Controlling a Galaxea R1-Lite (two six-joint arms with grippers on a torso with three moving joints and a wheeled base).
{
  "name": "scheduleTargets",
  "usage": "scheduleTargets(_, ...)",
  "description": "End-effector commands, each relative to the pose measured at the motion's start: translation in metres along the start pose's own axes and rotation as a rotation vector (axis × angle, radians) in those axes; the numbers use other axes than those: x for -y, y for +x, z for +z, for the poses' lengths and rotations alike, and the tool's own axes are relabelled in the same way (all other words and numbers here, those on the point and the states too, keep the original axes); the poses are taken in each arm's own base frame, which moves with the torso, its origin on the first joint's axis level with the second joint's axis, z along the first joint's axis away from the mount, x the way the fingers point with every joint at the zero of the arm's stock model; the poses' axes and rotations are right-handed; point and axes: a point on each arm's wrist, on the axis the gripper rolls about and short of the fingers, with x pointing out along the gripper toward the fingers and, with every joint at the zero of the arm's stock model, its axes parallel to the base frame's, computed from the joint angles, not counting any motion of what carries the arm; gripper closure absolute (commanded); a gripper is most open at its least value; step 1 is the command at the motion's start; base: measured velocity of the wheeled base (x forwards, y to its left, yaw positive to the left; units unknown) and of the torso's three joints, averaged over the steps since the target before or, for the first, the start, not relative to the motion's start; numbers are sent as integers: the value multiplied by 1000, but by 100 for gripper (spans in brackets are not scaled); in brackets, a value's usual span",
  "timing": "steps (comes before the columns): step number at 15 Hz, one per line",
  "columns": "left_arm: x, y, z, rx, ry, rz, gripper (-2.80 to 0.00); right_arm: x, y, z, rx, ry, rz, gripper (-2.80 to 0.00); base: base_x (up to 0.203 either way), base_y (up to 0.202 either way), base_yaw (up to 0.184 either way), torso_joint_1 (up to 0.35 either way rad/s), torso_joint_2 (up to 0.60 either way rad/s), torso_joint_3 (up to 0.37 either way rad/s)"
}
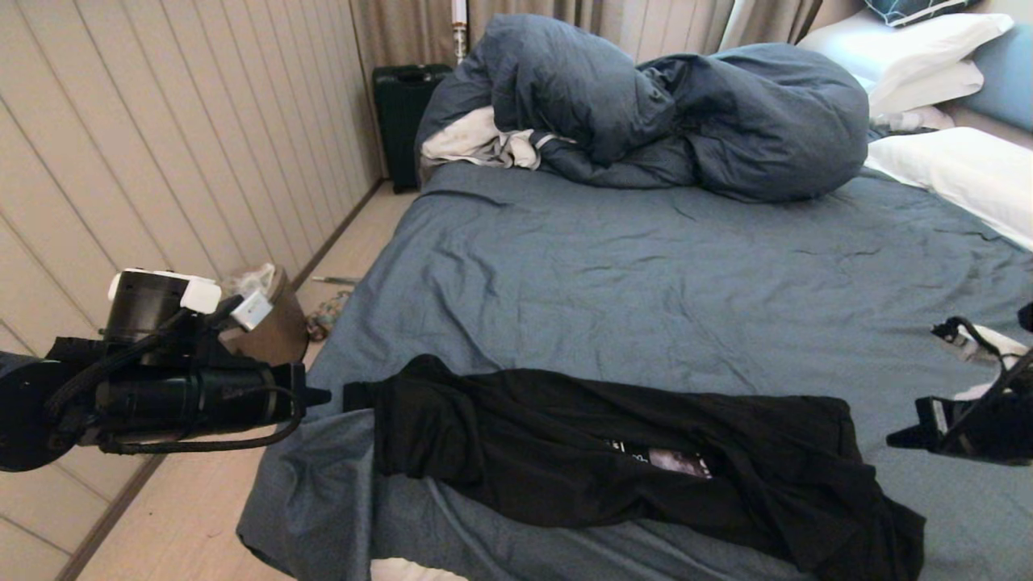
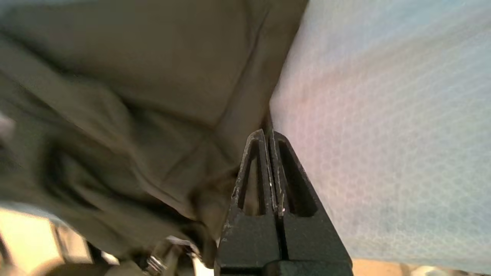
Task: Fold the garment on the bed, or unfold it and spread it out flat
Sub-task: Fold the black T-shirt
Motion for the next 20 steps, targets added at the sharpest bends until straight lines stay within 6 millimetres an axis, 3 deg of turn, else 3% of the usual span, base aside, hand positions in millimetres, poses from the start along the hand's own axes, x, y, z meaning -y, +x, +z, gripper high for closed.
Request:
scheduleTargets(1,0,-3,-1,3,-1,-3,0,3,10,-9,-48,-10,13,0,0,0,0,0,0,0)
scheduleTargets(6,-3,7,-3,-21,-10,5,0,6,19,-10,-77,-11,19,0,0,0,0,0,0,0)
scheduleTargets(7,-4,10,-3,-18,-16,8,0,8,25,-11,-95,-1,22,-280,0,0,0,0,0,0)
scheduleTargets(13,-7,15,-5,-24,-31,32,0,5,24,-15,-73,-23,87,-280,0,0,0,0,0,0)
scheduleTargets(20,-4,17,-9,-39,-28,22,0,-7,67,-29,-123,-64,206,-280,0,0,0,0,0,0)
